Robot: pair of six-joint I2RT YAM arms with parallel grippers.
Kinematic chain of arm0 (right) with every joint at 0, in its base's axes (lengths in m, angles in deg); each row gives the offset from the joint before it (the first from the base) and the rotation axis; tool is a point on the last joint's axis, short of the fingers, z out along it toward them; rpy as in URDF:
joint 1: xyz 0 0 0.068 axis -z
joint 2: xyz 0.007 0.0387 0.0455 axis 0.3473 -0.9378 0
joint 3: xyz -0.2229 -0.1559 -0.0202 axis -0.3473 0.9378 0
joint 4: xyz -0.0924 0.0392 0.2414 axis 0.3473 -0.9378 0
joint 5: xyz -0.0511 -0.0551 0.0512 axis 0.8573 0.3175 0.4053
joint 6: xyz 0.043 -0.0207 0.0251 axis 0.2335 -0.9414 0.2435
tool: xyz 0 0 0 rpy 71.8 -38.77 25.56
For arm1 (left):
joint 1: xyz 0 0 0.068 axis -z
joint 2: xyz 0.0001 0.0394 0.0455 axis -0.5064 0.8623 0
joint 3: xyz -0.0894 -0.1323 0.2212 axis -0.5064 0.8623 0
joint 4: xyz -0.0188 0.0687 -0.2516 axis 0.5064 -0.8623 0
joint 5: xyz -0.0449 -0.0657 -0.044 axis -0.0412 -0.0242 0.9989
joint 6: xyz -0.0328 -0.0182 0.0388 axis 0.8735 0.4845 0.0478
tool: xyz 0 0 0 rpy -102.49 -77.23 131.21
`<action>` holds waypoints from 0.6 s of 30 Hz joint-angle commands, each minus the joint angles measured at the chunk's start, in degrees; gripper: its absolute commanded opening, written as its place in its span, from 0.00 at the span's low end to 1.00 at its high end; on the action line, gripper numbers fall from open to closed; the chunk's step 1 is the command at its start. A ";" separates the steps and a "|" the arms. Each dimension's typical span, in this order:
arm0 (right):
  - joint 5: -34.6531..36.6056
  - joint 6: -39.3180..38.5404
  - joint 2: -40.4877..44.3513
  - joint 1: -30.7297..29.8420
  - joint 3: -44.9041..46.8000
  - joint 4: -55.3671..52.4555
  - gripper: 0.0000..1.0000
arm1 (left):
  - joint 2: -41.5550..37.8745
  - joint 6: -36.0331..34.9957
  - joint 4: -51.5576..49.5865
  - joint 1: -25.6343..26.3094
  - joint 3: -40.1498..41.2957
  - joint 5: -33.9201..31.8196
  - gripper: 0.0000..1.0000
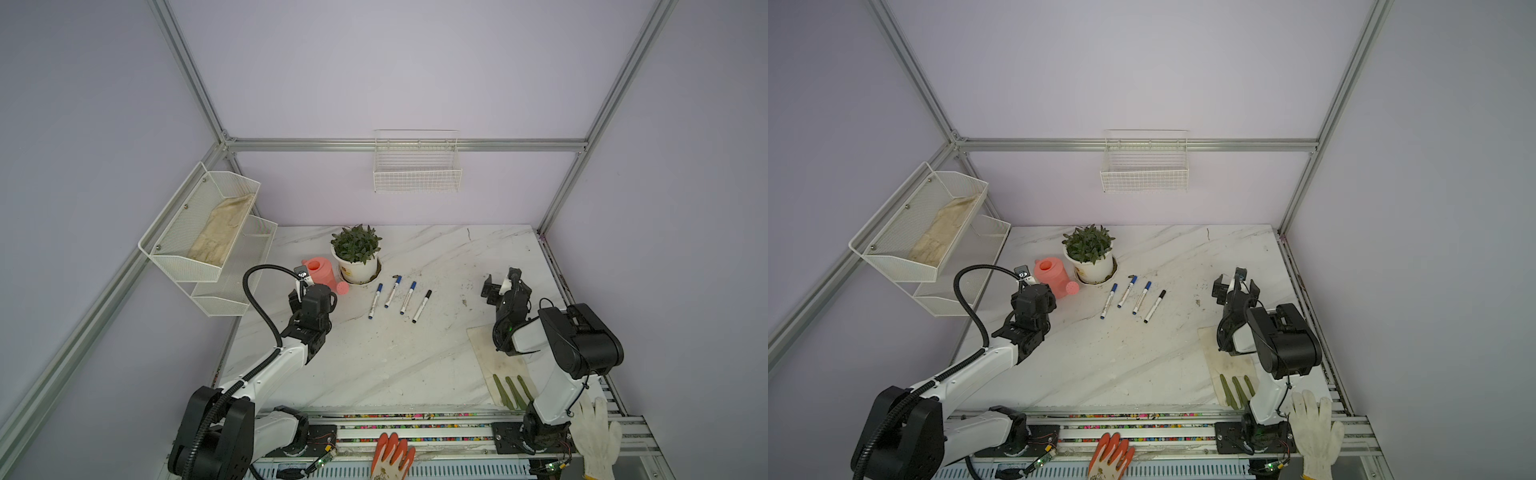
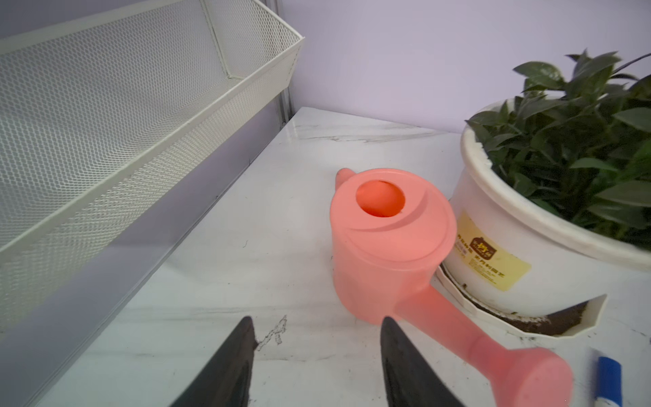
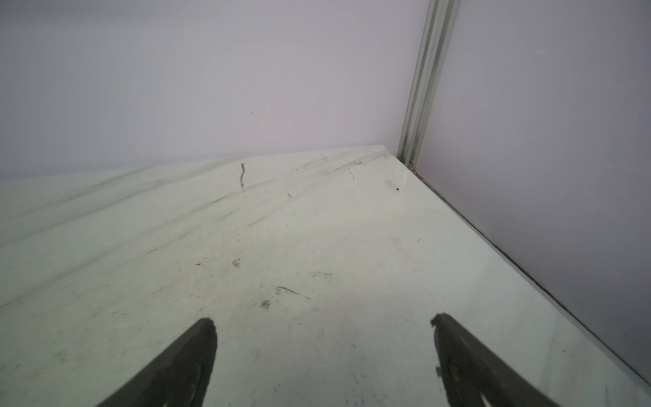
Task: Insert pens into pen caps
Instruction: Reset both arms
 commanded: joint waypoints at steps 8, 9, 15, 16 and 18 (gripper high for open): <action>-2.37 0.48 0.68 0.06 0.33 5.60 0.97 | 11.82 -10.54 30.32 -8.36 8.79 2.28 0.95; -2.42 0.49 0.60 0.04 0.33 5.78 0.97 | 15.18 -11.72 36.08 -8.68 9.45 2.65 1.00; -2.51 0.47 0.59 0.05 0.22 5.65 0.97 | 19.37 -12.88 38.77 -10.52 9.11 13.83 1.00; -2.54 0.48 0.63 0.10 0.31 5.77 0.97 | 19.27 -12.87 41.71 -10.93 11.08 16.23 1.00; -2.51 0.43 0.48 0.04 0.24 5.87 0.98 | 23.82 -16.65 54.95 -11.08 14.79 19.68 1.00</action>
